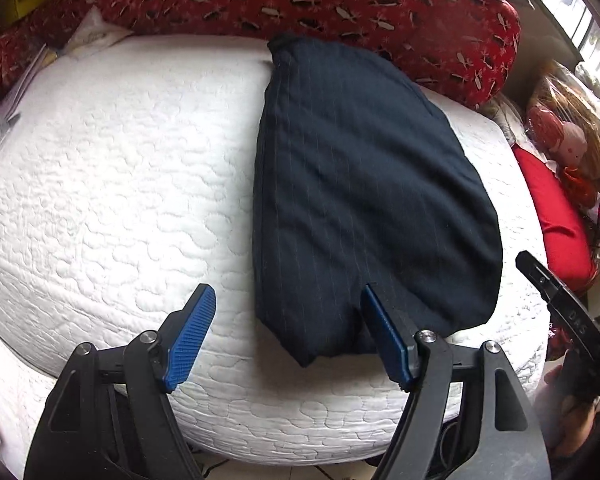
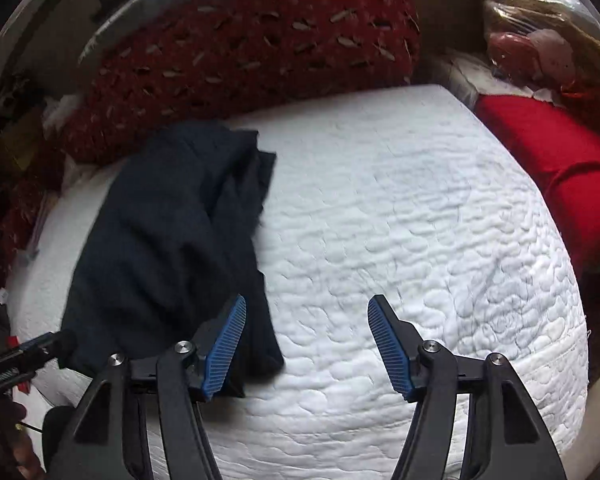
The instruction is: Fold large clothes
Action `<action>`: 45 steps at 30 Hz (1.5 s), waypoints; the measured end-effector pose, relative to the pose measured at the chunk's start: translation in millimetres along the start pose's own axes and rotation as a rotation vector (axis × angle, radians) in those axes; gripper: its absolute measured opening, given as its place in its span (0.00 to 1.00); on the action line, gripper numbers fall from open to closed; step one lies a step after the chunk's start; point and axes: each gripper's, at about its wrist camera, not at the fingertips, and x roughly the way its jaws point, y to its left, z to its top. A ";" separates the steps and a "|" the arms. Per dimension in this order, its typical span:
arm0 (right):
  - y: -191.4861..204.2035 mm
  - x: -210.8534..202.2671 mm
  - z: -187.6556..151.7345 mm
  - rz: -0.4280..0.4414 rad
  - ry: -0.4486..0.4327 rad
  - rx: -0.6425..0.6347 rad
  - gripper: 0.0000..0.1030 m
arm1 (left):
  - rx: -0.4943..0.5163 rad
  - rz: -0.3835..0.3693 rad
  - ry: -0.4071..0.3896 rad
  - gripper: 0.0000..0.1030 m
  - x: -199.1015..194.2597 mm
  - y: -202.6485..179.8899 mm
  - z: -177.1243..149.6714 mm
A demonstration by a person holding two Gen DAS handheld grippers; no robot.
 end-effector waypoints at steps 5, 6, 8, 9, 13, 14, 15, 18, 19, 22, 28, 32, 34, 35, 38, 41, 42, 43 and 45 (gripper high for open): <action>30.8 -3.2 2.2 0.044 -0.035 -0.080 0.72 | 0.018 0.014 0.004 0.73 7.0 -6.3 5.6; 38.7 -6.0 -3.2 0.060 -0.046 -0.090 0.72 | 0.017 0.018 0.011 0.73 10.4 -7.3 7.4; 51.9 -1.2 2.0 0.047 -0.055 -0.110 0.72 | 0.010 0.021 0.026 0.73 16.2 -8.6 9.6; 53.7 4.8 5.7 0.036 -0.047 -0.110 0.72 | 0.009 0.020 0.029 0.73 17.0 -8.7 9.5; 37.4 62.6 17.7 -0.115 0.092 -0.081 0.77 | 0.014 0.019 0.026 0.73 16.3 -8.6 10.7; 27.5 79.1 18.0 -0.124 0.139 -0.046 0.79 | 0.016 0.018 0.024 0.73 15.6 -8.2 11.5; 22.7 82.9 19.6 -0.118 0.144 -0.015 0.81 | 0.019 0.022 0.019 0.73 14.6 -8.5 13.3; 16.4 80.5 30.3 -0.096 0.135 0.039 0.80 | 0.031 0.020 -0.001 0.73 12.7 -9.0 24.5; 17.0 72.6 35.5 -0.101 0.103 0.039 0.78 | 0.025 0.020 -0.012 0.73 11.9 -7.8 31.8; 16.7 48.4 50.6 -0.037 -0.026 0.069 0.78 | -0.040 0.011 -0.049 0.73 13.8 0.8 62.6; 64.5 48.5 70.9 0.151 -0.136 -0.037 0.66 | -0.113 0.030 -0.050 0.73 40.0 7.7 102.5; 67.2 124.0 72.1 0.014 0.014 -0.092 0.64 | -0.091 0.063 0.034 0.73 79.9 9.4 109.3; 55.1 146.1 68.3 0.024 0.069 -0.067 0.67 | -0.098 0.053 0.033 0.73 82.0 12.7 108.7; 46.8 145.4 71.9 0.043 0.056 -0.020 0.68 | -0.099 0.037 0.013 0.73 79.1 14.5 109.5; 34.4 132.2 86.3 0.085 0.016 0.073 0.69 | -0.086 0.048 -0.002 0.73 78.6 11.8 111.4; 41.1 131.4 93.6 -0.010 -0.002 0.012 0.73 | -0.081 0.051 0.015 0.73 80.7 6.0 110.8; 44.8 146.1 97.6 -0.060 0.075 -0.050 0.72 | -0.081 0.049 0.020 0.73 79.4 4.9 110.2; 47.3 155.0 98.4 -0.095 0.127 -0.095 0.71 | -0.081 0.042 0.027 0.73 74.5 4.2 108.4; 49.7 148.4 98.4 -0.144 0.112 -0.143 0.71 | -0.075 0.033 0.010 0.73 64.1 2.5 107.2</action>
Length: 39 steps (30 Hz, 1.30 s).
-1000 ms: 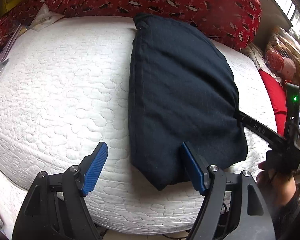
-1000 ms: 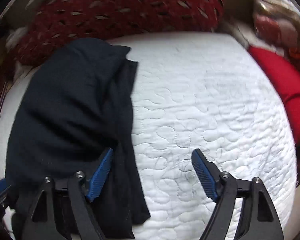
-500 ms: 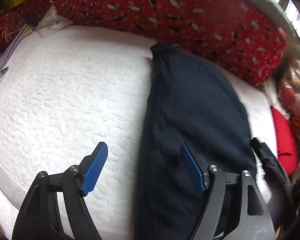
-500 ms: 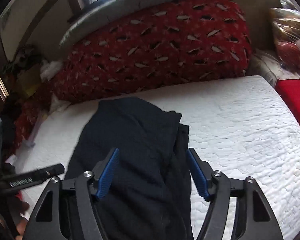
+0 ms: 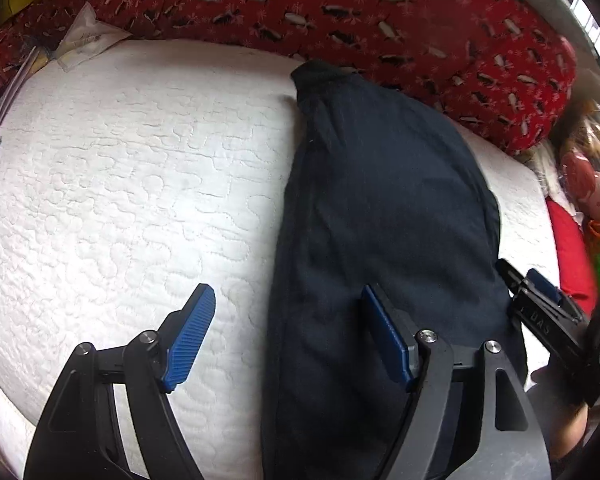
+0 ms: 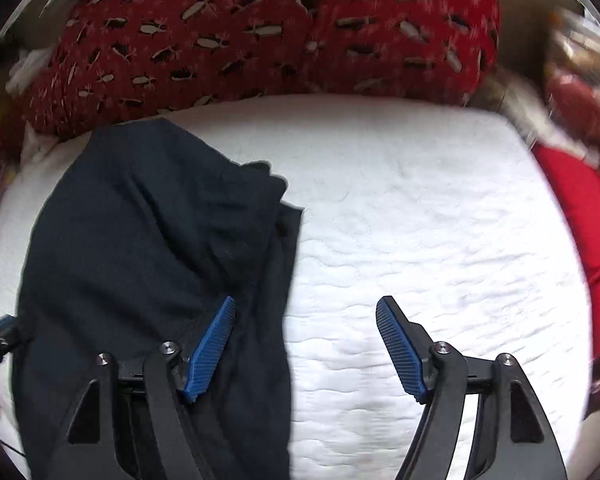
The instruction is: Fold large clothes
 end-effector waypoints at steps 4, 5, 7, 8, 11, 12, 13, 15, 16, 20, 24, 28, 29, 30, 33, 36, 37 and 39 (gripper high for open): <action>-8.0 -37.6 -6.6 -0.004 -0.017 0.013 0.80 | 0.052 0.009 -0.041 0.73 -30.6 -7.3 -17.2; -10.4 -54.9 -13.5 0.011 -0.021 0.004 0.84 | 0.074 0.013 -0.059 0.73 -42.3 -10.7 -25.9; -9.7 -82.3 -25.8 0.009 -0.039 -0.025 0.86 | 0.103 0.028 -0.082 0.73 -56.7 -15.3 -40.7; -11.9 -92.8 -34.7 -0.002 -0.050 -0.040 0.87 | 0.126 0.037 -0.091 0.73 -65.6 -18.4 -53.4; -15.7 -133.1 -64.6 -0.025 -0.073 -0.081 1.00 | 0.191 0.055 -0.085 0.73 -80.7 -23.0 -81.4; -14.7 -142.1 -74.3 -0.025 -0.072 -0.089 1.00 | 0.211 0.062 -0.086 0.73 -85.0 -23.9 -89.5; -15.2 -150.0 -81.7 -0.025 -0.072 -0.097 1.00 | 0.241 0.073 -0.088 0.73 -91.1 -25.7 -99.2; -18.7 -167.0 -99.2 -0.051 -0.085 -0.117 1.00 | 0.287 0.097 -0.101 0.73 -100.5 -29.5 -109.0; -20.1 -173.7 -107.6 -0.066 -0.093 -0.122 1.00 | 0.309 0.113 -0.117 0.73 -107.4 -31.3 -114.9; -28.5 -188.9 -125.8 -0.083 -0.101 -0.116 1.00 | 0.344 0.126 -0.156 0.73 -127.0 -34.4 -129.7; -33.8 -202.8 -143.5 -0.093 -0.122 -0.086 1.00 | 0.368 0.108 -0.180 0.74 -140.8 -37.3 -146.4; -32.9 -212.2 -156.3 -0.100 -0.137 -0.085 1.00 | 0.379 0.098 -0.201 0.74 -148.1 -41.5 -155.0; -31.9 -215.3 -159.3 -0.103 -0.144 -0.089 1.00 | 0.382 0.096 -0.201 0.74 -148.7 -42.7 -156.5; -31.4 -217.3 -160.6 -0.108 -0.150 -0.094 1.00 | 0.383 0.096 -0.202 0.74 -149.3 -43.9 -157.6; -31.8 -224.5 -163.6 -0.119 -0.173 -0.099 1.00 | 0.385 0.094 -0.209 0.74 -152.3 -46.0 -161.6; -35.3 -228.5 -164.4 -0.107 -0.178 -0.088 1.00 | 0.382 0.095 -0.223 0.74 -155.0 -45.3 -163.3; -35.4 -229.0 -165.0 -0.107 -0.179 -0.088 1.00 | 0.383 0.096 -0.228 0.74 -155.6 -44.7 -163.8; -34.7 -229.3 -166.6 -0.108 -0.181 -0.094 1.00 | 0.385 0.104 -0.235 0.74 -157.0 -43.7 -165.0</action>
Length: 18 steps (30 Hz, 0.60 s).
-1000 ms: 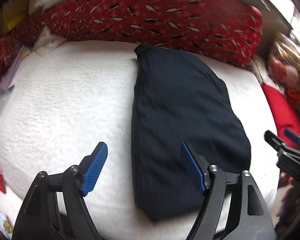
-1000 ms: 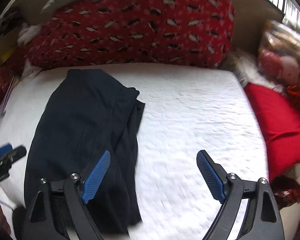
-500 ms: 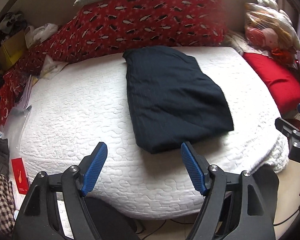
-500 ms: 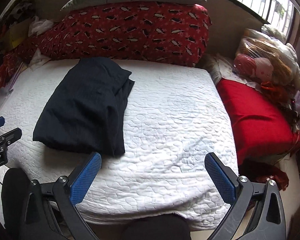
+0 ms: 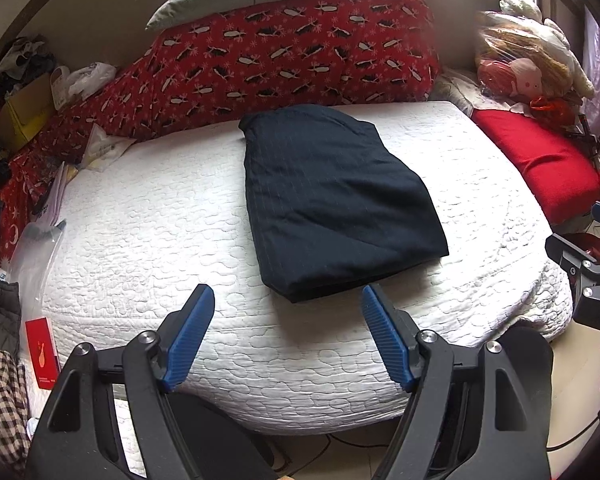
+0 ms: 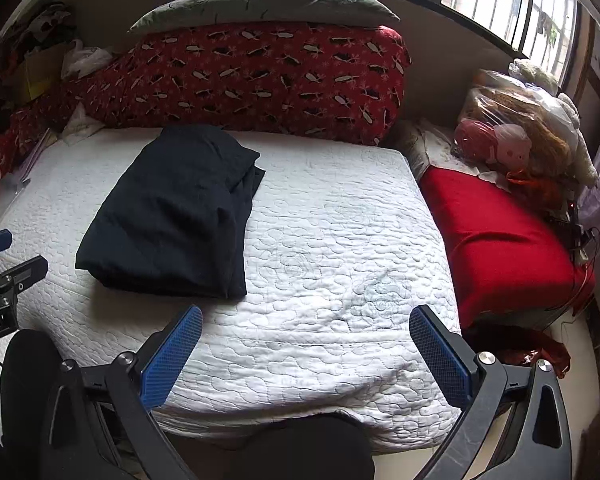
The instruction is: Fold large clothes
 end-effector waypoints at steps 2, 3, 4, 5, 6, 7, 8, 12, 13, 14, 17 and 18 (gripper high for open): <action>1.9 -0.8 -1.4 0.000 -0.004 -0.006 1.00 | -0.005 0.005 -0.002 0.74 -0.6 1.0 -1.6; 2.6 -1.5 -1.9 0.000 -0.008 -0.007 1.00 | -0.008 0.007 -0.002 0.74 -0.5 1.9 -2.3; 2.7 -2.1 -2.0 0.000 -0.013 -0.010 1.00 | -0.011 0.008 0.001 0.74 0.0 3.1 -3.0; 3.5 -2.7 -2.4 -0.003 -0.015 -0.015 1.00 | -0.020 0.007 0.009 0.74 1.4 5.1 -4.4; 4.0 -2.8 -2.7 -0.003 -0.015 -0.018 1.00 | -0.026 0.006 0.013 0.74 1.9 5.8 -5.7; 4.1 -2.9 -3.1 -0.003 -0.014 -0.018 1.00 | -0.033 0.004 0.020 0.74 3.0 7.6 -7.0; 4.0 -2.2 -3.5 0.000 -0.010 -0.019 1.00 | -0.040 0.003 0.026 0.74 4.3 9.7 -8.1; 3.3 1.4 -5.5 -0.003 0.005 -0.019 1.00 | -0.065 -0.005 0.051 0.74 9.0 14.9 -12.3; 3.1 2.5 -5.8 0.001 0.009 -0.016 1.00 | -0.068 -0.011 0.056 0.74 10.2 16.3 -12.3; 3.6 3.2 -5.9 0.002 0.012 -0.014 1.00 | -0.075 -0.015 0.061 0.74 11.0 16.9 -12.8; 4.6 4.6 -4.9 0.008 0.015 -0.016 1.00 | -0.075 -0.022 0.070 0.74 12.1 16.2 -12.7; 5.6 4.6 -4.6 0.008 0.015 -0.020 1.00 | -0.074 -0.026 0.072 0.74 11.7 16.1 -12.2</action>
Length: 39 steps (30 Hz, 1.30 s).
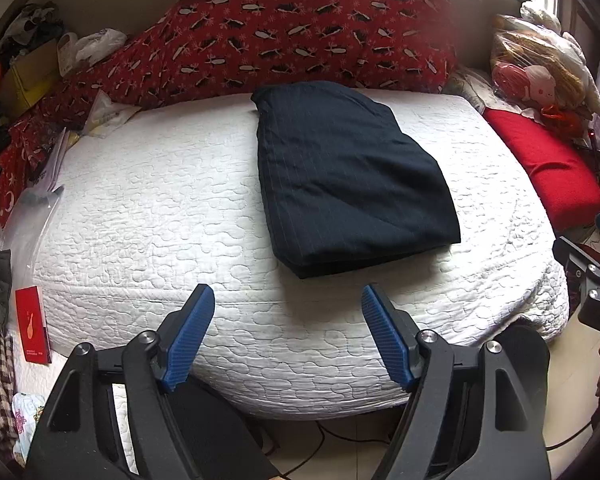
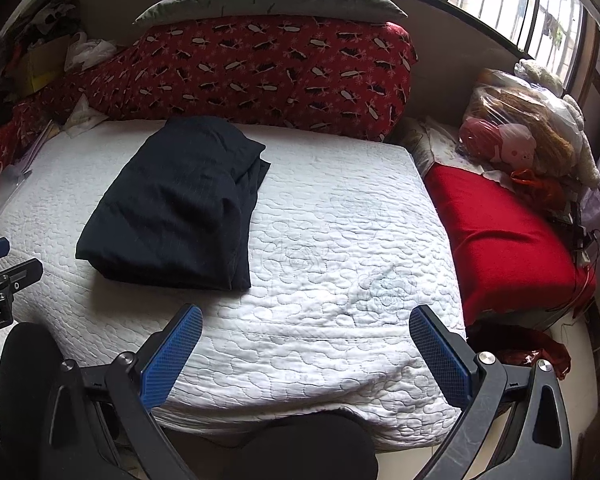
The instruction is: Fold large clothes
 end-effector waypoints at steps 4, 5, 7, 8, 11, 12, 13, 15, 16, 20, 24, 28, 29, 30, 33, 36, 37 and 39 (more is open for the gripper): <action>1.6 1.3 1.6 0.003 0.006 -0.007 1.00 | 0.007 -0.016 -0.008 0.74 -4.6 -3.4 -0.3; 1.3 1.0 1.9 0.003 0.005 -0.002 1.00 | 0.011 -0.020 -0.011 0.74 -6.1 -4.6 -0.6; -0.1 0.7 2.4 0.006 0.003 0.003 1.00 | 0.014 -0.029 -0.010 0.74 -7.8 -5.4 -1.4; -1.5 0.5 2.7 0.012 0.005 0.008 1.00 | 0.015 -0.034 -0.010 0.74 -8.8 -5.8 -2.3; -3.8 -0.5 2.3 0.027 0.012 0.022 1.00 | 0.024 -0.042 -0.006 0.74 -10.2 -7.6 -3.9; -4.2 -0.6 2.2 0.030 0.014 0.024 1.00 | 0.028 -0.041 -0.006 0.74 -10.5 -8.2 -4.3; -4.6 -0.3 2.5 0.033 0.017 0.024 1.00 | 0.031 -0.039 -0.006 0.74 -10.6 -8.3 -4.6; -4.5 0.6 3.4 0.038 0.022 0.026 1.00 | 0.037 -0.037 -0.001 0.74 -10.1 -8.6 -4.9; -4.2 1.0 4.0 0.039 0.022 0.028 1.00 | 0.037 -0.039 0.001 0.74 -9.9 -8.1 -4.6; 1.3 3.5 6.1 0.064 0.027 0.022 1.00 | 0.031 -0.045 0.006 0.74 -9.7 -6.3 -5.0; 6.5 5.2 6.6 0.065 0.033 0.009 1.00 | 0.033 -0.044 0.000 0.74 -12.4 -5.1 -6.1; 6.4 2.5 5.8 0.058 0.024 0.013 1.00 | 0.030 -0.043 -0.003 0.74 -12.6 -2.2 -7.2; 6.3 1.7 5.1 0.057 0.023 0.014 1.00 | 0.028 -0.043 -0.003 0.74 -12.2 -1.9 -7.9; 6.4 1.2 4.3 0.055 0.023 0.013 1.00 | 0.028 -0.041 -0.002 0.74 -11.9 -1.6 -8.0; 6.2 -0.1 2.2 0.050 0.021 0.006 1.00 | 0.031 -0.040 -0.003 0.74 -12.0 -1.6 -8.6; 4.6 -1.6 1.2 0.049 0.017 0.008 1.00 | 0.042 -0.033 -0.013 0.74 -13.9 -2.7 -10.0; 3.8 -2.4 1.0 0.048 0.015 0.011 1.00 | 0.045 -0.032 -0.019 0.74 -15.3 -3.2 -10.8; 2.5 -3.6 1.1 0.049 0.010 0.017 1.00 | 0.048 -0.031 -0.032 0.74 -18.1 -4.3 -12.6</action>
